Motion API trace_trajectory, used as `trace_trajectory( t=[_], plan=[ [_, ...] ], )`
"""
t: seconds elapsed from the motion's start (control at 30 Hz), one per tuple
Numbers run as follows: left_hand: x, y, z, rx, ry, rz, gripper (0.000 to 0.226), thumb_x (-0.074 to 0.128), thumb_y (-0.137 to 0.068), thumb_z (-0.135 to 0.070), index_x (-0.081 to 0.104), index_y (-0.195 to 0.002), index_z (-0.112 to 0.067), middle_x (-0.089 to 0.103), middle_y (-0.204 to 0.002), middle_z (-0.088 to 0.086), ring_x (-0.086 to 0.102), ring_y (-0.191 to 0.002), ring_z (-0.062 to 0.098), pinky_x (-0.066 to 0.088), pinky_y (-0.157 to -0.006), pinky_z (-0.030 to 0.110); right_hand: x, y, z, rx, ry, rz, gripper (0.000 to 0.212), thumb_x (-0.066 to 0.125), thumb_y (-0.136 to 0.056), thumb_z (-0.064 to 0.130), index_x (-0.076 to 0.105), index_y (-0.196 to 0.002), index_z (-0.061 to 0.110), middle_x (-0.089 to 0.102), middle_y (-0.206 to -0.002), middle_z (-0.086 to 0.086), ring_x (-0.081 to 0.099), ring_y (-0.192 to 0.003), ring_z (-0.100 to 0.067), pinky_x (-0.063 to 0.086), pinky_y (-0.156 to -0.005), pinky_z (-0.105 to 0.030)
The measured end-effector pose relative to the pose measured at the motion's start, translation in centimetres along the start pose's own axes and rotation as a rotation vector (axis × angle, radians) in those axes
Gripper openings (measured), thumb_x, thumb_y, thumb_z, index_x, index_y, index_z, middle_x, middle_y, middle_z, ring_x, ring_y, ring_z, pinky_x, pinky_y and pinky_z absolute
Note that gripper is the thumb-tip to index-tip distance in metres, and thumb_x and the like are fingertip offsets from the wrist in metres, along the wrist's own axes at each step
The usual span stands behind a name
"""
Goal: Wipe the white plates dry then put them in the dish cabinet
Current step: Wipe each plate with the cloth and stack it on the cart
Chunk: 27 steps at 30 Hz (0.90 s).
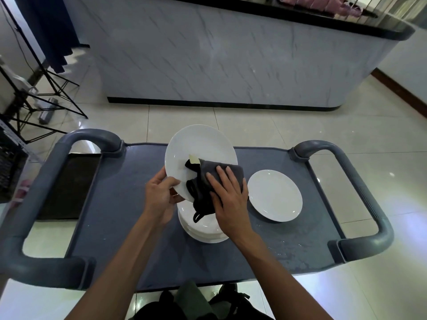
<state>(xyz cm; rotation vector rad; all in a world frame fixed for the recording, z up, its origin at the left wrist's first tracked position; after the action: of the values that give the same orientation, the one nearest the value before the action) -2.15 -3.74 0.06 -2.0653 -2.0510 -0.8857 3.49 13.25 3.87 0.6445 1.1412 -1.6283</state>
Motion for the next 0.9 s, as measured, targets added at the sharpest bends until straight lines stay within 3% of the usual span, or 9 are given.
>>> trace_trajectory(
  t=[0.4, 0.6, 0.9],
  plan=[
    [1.5, 0.9, 0.6, -0.044, -0.11, 0.113, 0.045, 0.047, -0.085, 0.011, 0.076, -0.102, -0.02, 0.07, -0.08, 0.006, 0.062, -0.067, 0.025, 0.057, -0.057, 0.037, -2.2, -5.8, -3.5, 0.076, 0.043, 0.072, 0.05, 0.046, -0.105, 0.021, 0.039, -0.151, 0.037, 0.024, -0.165, 0.005, 0.008, -0.155, -0.02, 0.006, -0.122, -0.055],
    [2.0, 1.2, 1.2, -0.042, -0.143, 0.127, 0.053, 0.046, -0.084, 0.014, 0.074, -0.111, -0.022, 0.072, -0.092, 0.012, 0.061, -0.077, 0.032, 0.058, -0.066, 0.045, -1.2, -6.7, -2.8, 0.056, 0.049, 0.092, 0.051, 0.042, -0.105, 0.023, 0.035, -0.153, 0.039, 0.021, -0.166, 0.006, 0.006, -0.155, -0.02, 0.004, -0.121, -0.058],
    [1.7, 1.5, 0.9, -0.022, -0.151, 0.129, 0.054, 0.046, -0.083, 0.015, 0.076, -0.109, -0.022, 0.074, -0.099, 0.017, 0.068, -0.081, 0.035, 0.059, -0.072, 0.054, 0.5, -5.4, 0.6, -0.024, -0.022, 0.136, 0.051, 0.039, -0.105, 0.025, 0.033, -0.154, 0.039, 0.02, -0.166, 0.005, 0.005, -0.155, -0.018, -0.001, -0.122, -0.054]
  ],
)
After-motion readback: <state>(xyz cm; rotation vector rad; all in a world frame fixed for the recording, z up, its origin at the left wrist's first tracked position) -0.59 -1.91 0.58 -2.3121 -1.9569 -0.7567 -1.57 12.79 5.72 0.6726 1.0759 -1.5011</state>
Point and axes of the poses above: each hand's wrist, its own y-axis away from the middle knuckle, its own x-axis out of the palm, z = x × y, the point moved 10 cm from there along -y, towards the middle knuckle
